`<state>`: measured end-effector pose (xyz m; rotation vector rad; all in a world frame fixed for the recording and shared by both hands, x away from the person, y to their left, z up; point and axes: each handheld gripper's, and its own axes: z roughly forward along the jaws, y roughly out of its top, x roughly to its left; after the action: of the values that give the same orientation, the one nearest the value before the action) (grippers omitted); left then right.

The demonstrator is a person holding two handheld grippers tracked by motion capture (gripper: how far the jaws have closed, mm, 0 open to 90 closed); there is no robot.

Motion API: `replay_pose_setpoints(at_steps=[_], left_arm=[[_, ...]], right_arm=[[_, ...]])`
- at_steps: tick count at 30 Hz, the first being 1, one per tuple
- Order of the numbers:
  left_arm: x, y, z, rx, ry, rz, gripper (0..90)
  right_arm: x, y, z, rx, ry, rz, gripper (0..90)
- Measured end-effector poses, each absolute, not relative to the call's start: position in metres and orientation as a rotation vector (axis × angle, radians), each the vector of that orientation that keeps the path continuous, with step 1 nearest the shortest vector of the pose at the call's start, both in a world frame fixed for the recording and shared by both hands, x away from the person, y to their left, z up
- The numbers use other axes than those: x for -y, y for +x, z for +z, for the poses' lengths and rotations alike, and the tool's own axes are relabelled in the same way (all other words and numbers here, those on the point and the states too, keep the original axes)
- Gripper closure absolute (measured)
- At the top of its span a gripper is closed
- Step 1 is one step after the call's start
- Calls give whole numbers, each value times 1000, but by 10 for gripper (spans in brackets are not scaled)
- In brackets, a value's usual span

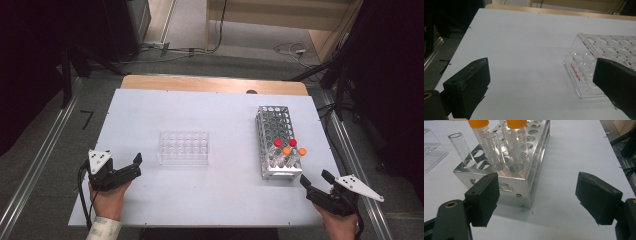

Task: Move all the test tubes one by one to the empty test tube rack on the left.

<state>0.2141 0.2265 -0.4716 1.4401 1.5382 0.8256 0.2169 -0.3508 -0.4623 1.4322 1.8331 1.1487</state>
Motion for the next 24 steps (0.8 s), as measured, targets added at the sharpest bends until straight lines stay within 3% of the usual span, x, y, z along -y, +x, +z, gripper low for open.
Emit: replay_pose_setpoints(at_steps=[24], left_arm=[[-225, 212, -471, -1541, 1438, 841, 17]], right_arm=[[339, 211, -457, -1863, 1377, 1184, 220]])
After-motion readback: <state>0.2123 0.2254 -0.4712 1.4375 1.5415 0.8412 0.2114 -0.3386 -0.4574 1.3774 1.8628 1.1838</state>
